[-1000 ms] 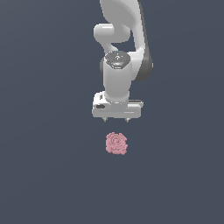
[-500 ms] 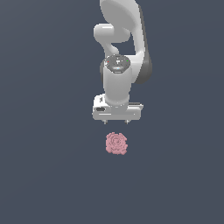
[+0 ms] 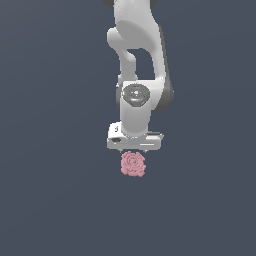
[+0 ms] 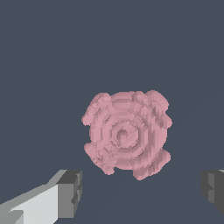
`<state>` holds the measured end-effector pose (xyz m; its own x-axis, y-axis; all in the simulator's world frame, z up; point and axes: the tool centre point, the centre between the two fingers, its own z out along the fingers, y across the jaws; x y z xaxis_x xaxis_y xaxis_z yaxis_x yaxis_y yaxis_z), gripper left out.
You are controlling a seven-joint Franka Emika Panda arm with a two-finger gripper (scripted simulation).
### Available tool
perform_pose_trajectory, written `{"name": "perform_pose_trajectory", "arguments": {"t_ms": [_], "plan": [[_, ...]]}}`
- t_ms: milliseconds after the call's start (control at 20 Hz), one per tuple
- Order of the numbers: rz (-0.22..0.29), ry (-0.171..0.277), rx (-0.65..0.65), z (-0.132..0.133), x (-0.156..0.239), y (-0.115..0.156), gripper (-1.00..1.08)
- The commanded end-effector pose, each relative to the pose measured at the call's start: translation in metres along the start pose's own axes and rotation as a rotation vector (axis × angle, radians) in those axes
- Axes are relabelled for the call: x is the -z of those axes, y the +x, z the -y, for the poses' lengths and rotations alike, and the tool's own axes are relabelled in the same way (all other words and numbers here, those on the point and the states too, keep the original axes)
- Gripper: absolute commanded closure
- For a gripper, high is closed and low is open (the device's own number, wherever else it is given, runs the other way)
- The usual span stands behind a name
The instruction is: Pick up the object and move it to a goal position.
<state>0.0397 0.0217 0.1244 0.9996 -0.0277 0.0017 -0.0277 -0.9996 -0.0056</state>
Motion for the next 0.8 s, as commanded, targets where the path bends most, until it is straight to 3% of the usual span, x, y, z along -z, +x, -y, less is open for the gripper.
{"name": "perform_pose_trajectory", "arguments": {"t_ms": [0, 750], "plan": [[0.0, -0.002, -0.001, 0.001, -0.012, 0.008, -0.92], [0.003, -0.006, -0.003, 0.002, -0.037, 0.018, -0.92]]}}
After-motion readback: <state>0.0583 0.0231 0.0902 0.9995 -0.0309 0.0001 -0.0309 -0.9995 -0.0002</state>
